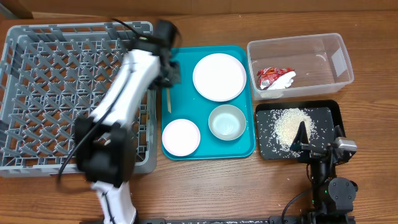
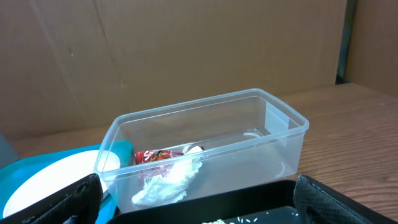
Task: Sort waste into correct bins and load items into the dishwasher
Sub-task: 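Grasp the wooden chopsticks with the left gripper and place them in the rack, then grasp the small white plate on the tray with the left gripper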
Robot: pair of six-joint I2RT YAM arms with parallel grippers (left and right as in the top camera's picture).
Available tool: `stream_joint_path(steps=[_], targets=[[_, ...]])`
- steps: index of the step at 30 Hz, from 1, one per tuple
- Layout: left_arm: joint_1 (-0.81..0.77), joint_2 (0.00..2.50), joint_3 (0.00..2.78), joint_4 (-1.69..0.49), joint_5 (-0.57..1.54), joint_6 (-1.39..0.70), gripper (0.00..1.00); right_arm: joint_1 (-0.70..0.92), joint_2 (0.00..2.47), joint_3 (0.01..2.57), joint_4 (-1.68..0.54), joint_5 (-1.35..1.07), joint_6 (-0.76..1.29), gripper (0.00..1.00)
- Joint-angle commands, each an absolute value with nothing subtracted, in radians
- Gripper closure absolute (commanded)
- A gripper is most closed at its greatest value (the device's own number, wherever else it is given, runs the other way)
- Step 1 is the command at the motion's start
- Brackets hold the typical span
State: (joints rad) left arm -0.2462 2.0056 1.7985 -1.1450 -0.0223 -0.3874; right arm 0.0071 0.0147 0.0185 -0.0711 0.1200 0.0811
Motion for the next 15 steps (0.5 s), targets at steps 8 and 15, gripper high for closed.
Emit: stream_joint_path(steps=[8,15], targets=[[-0.112,1.926,1.781,-1.274,-0.051,-0.069,0.96,0.004,0.003,0.008,-0.065,0.13,0.078,0.0],[-0.113,1.982,1.779,-1.283,-0.012,-0.117,0.73,0.004,0.003,0.008,-0.065,0.13,0.078,0.0]])
